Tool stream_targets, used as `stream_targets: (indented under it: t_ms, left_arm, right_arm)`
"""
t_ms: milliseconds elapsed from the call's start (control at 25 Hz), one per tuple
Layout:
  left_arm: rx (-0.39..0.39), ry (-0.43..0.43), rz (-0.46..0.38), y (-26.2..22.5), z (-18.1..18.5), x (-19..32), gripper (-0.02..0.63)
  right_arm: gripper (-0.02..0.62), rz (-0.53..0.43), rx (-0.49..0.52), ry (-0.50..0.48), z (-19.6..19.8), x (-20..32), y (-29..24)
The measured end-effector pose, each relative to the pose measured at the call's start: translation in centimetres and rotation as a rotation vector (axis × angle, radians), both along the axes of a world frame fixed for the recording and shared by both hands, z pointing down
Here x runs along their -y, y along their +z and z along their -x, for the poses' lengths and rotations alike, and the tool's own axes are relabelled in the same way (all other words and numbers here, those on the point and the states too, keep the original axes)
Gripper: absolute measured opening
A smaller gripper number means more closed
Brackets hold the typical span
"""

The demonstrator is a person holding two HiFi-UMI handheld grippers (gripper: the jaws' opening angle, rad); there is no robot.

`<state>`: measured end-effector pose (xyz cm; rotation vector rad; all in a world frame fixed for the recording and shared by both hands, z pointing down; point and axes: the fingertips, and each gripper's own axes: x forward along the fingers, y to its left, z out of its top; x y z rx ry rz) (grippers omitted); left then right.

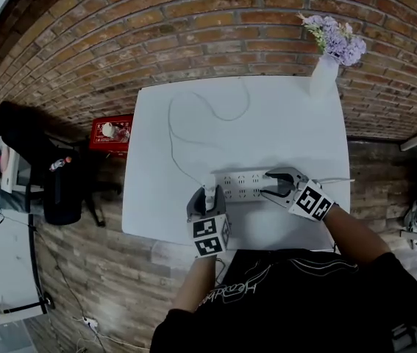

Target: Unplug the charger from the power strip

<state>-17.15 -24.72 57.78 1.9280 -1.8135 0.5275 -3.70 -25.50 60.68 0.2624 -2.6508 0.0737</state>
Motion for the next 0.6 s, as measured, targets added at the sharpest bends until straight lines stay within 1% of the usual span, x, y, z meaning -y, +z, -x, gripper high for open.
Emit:
stream_targets:
  t_ms: [120,160,200,360,440,520,600]
  left_arm:
    - [-0.04,0.006,0.008,-0.05,-0.01,0.03,0.137]
    - [-0.044,0.006,0.016,-0.02,0.0,-0.04,0.137]
    - [-0.035,0.004,0.023,0.02,0.01,-0.09,0.137]
    - [0.053,-0.006,0.039,0.06,-0.04,-0.19,0.135]
    - [0.066,-0.005,0.04,-0.03,-0.04,-0.19,0.135]
    - [0.046,-0.001,0.043,-0.07,0.01,-0.2,0.135]
    - [-0.011,-0.009,0.048,-0.02,0.1,-0.11,0.137]
  right_arm:
    - [0.176,0.0,0.0,0.001,-0.04,-0.05,0.02]
    - [0.176,-0.001,0.0,0.001,-0.02,-0.06,0.03]
    - [0.176,-0.003,0.0,0.0,0.01,-0.08,0.03]
    - [0.169,-0.01,-0.001,-0.005,0.04,-0.26,0.02]
    - [0.167,-0.013,-0.001,-0.005,0.06,-0.25,-0.02]
    - [0.167,-0.016,-0.001,-0.003,0.1,-0.23,-0.05]
    - [0.167,-0.018,0.001,-0.001,0.09,-0.16,-0.05]
